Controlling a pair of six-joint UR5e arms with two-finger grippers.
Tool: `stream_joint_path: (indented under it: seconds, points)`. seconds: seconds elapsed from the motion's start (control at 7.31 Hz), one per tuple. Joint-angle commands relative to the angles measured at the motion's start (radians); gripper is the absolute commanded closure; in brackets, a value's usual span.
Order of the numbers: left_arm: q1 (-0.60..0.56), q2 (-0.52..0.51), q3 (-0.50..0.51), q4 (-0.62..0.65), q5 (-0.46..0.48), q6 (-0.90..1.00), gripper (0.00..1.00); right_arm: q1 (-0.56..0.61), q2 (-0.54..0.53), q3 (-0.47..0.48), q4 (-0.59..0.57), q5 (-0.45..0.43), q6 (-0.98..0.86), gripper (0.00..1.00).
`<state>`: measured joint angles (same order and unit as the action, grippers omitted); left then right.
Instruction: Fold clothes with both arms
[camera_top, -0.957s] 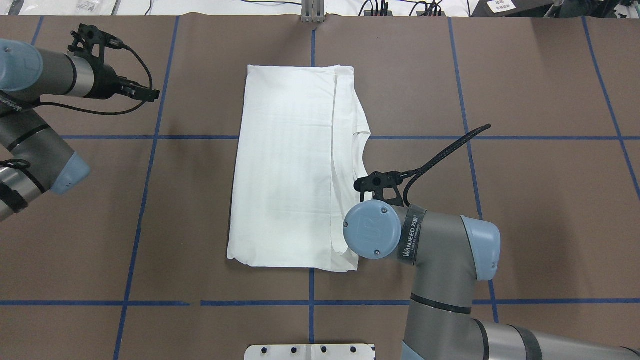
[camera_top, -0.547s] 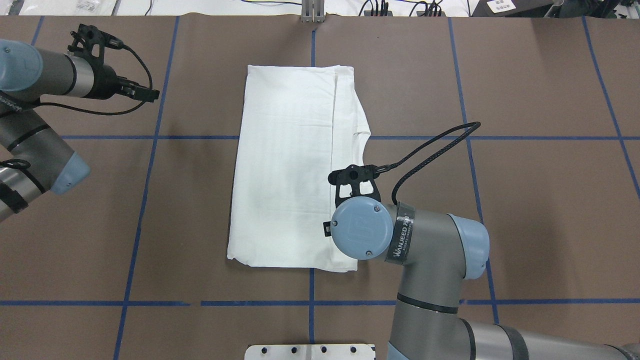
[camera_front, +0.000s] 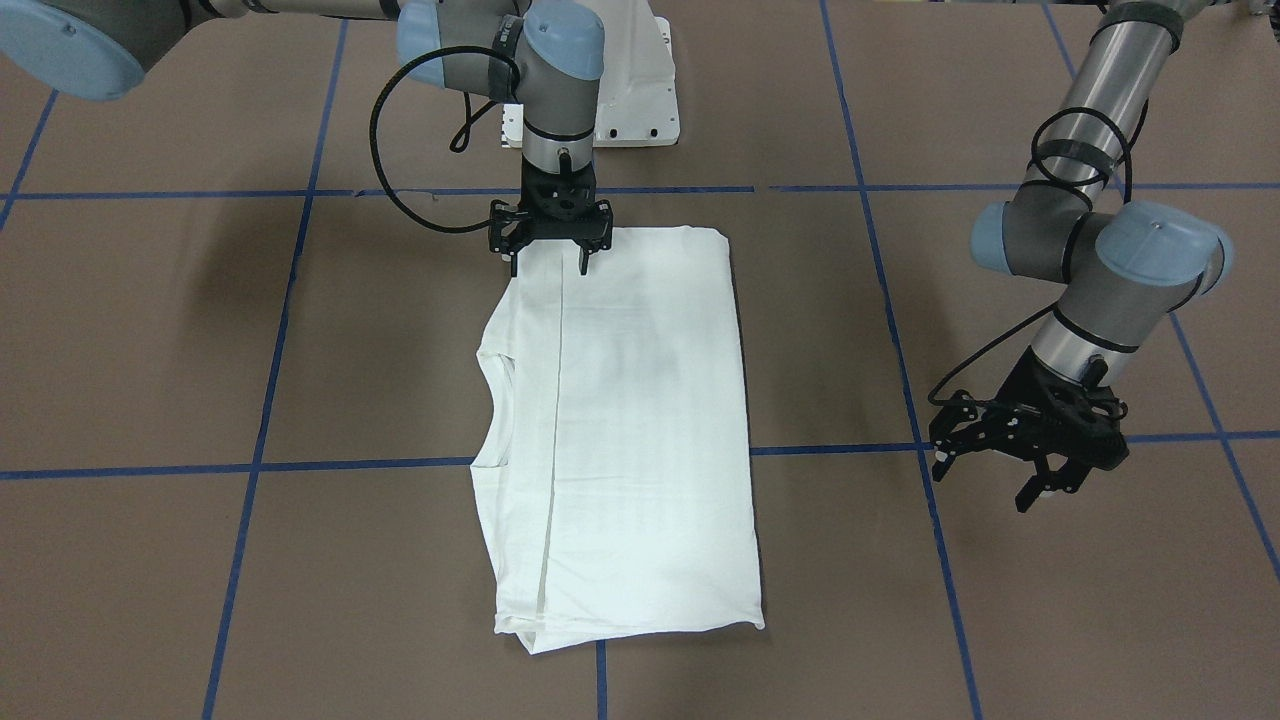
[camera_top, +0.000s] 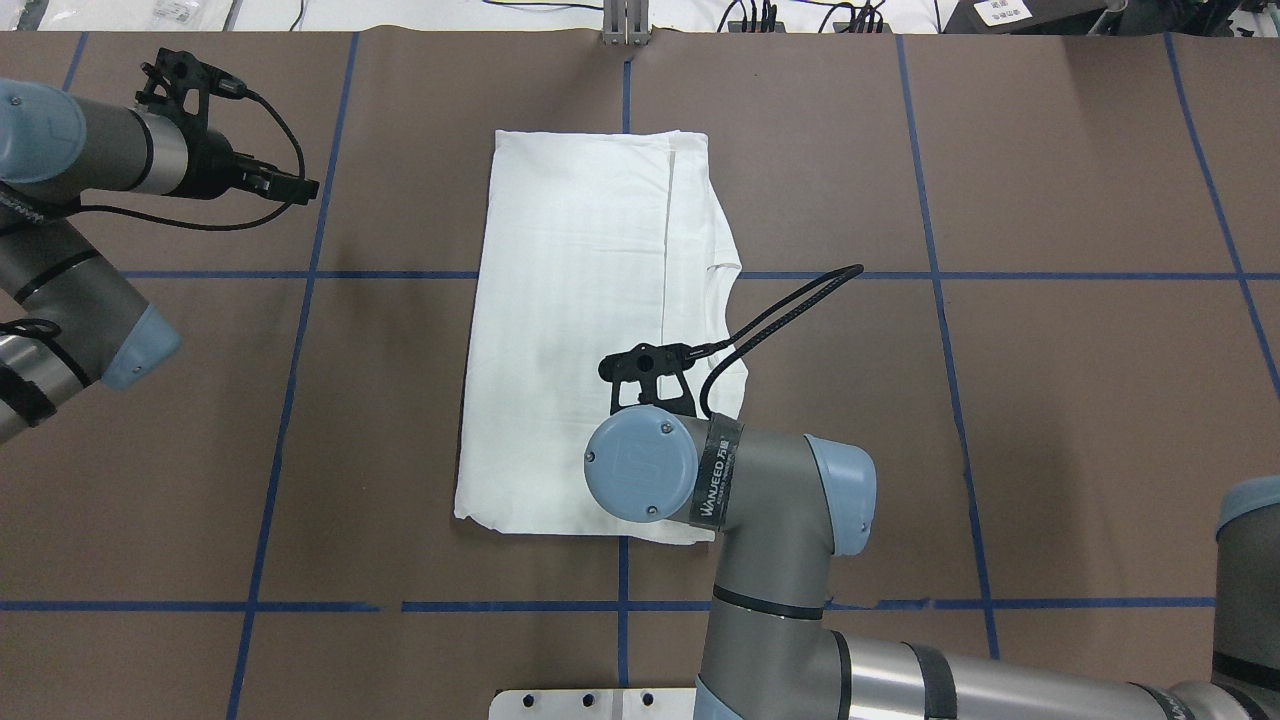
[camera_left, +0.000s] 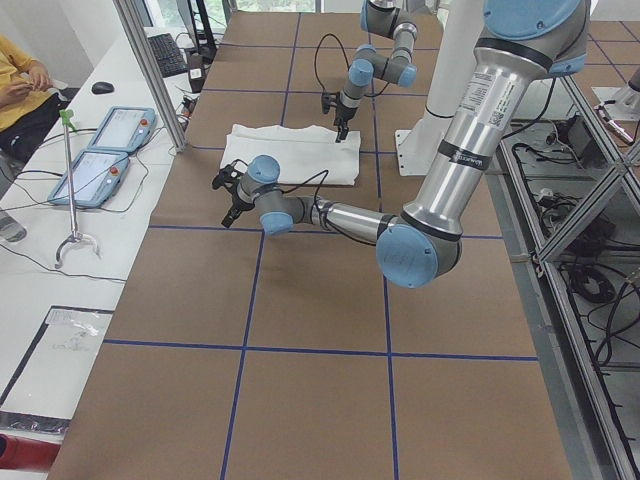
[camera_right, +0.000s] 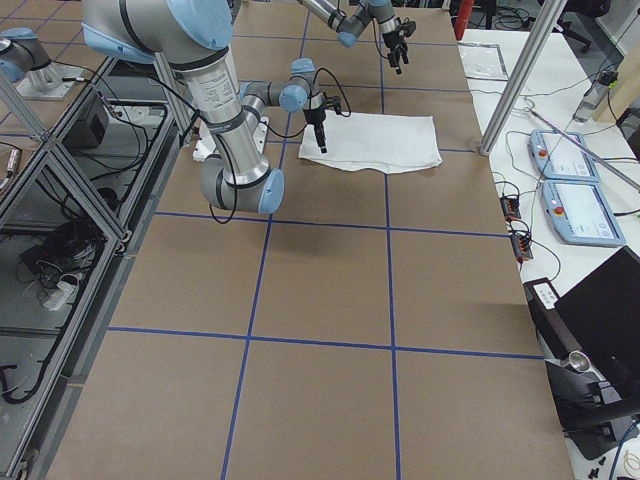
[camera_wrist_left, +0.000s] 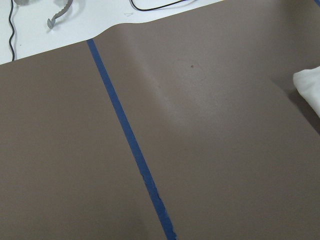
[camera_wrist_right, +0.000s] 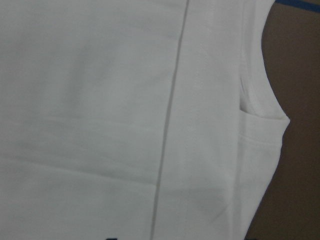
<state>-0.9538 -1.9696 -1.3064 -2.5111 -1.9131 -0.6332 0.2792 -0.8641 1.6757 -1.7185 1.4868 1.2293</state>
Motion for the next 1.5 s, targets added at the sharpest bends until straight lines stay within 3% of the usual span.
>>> stream_joint_path:
  seconds: [0.0, 0.14, 0.96, 1.23, 1.37]
  points:
    - [0.001, 0.000, 0.003, 0.000, 0.000, 0.001, 0.00, -0.032, 0.000, 0.016, -0.045, -0.010, -0.017, 0.37]
    - [0.001, 0.000, 0.004, 0.000, 0.002, 0.001, 0.00, -0.040, 0.000, 0.025, -0.062, -0.008, -0.022, 0.45]
    - [0.001, 0.002, 0.007, 0.000, 0.022, 0.000, 0.00, -0.081, -0.006, 0.050, -0.098, 0.000, -0.056, 0.53]
    - [0.001, 0.000, 0.007, 0.000, 0.022, 0.000, 0.00, -0.081, -0.004, 0.052, -0.099, 0.000, -0.056, 1.00]
    - [0.001, 0.000, 0.007, 0.000, 0.022, 0.000, 0.00, -0.081, -0.006, 0.052, -0.107, 0.000, -0.056, 1.00]
